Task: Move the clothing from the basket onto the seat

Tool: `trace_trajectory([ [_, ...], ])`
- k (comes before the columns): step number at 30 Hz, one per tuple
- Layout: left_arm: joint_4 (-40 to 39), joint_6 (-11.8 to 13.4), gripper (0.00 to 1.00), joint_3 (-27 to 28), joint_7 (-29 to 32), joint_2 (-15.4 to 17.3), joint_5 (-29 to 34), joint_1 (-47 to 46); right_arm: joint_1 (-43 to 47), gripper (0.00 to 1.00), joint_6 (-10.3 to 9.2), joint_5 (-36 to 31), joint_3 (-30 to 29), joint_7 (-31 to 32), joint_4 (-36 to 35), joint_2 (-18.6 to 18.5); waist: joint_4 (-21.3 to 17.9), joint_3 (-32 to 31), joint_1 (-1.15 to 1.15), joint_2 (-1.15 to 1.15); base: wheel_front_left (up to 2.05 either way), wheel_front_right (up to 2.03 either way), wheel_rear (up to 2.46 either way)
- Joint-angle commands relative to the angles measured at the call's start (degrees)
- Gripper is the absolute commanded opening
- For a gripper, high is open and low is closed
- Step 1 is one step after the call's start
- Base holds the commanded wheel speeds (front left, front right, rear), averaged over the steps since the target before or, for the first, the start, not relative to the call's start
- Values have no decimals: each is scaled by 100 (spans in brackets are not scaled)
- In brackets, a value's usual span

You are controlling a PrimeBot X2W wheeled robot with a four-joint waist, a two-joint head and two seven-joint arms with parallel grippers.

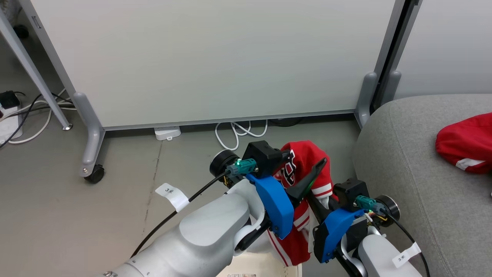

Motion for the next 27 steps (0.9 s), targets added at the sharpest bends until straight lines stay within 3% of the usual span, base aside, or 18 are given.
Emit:
trace_trajectory([
  [1,12,-5,100,-14,-27,-3,70,72,-90,0,3,49,17,-38,20,23,13,-4,0,0,0,0,0],
  [12,111,-5,100,129,-41,-4,112,100,-99,0,3,66,-75,-112,19,30,18,8,0,0,0,0,0],
  [18,-103,-5,100,739,-40,153,548,513,-42,0,3,1,-239,-145,-54,31,23,26,0,0,0,0,0],
  [27,-747,-5,100,1537,-38,486,1674,1504,97,0,3,-53,-435,-165,-173,35,60,64,0,0,0,0,0],
])
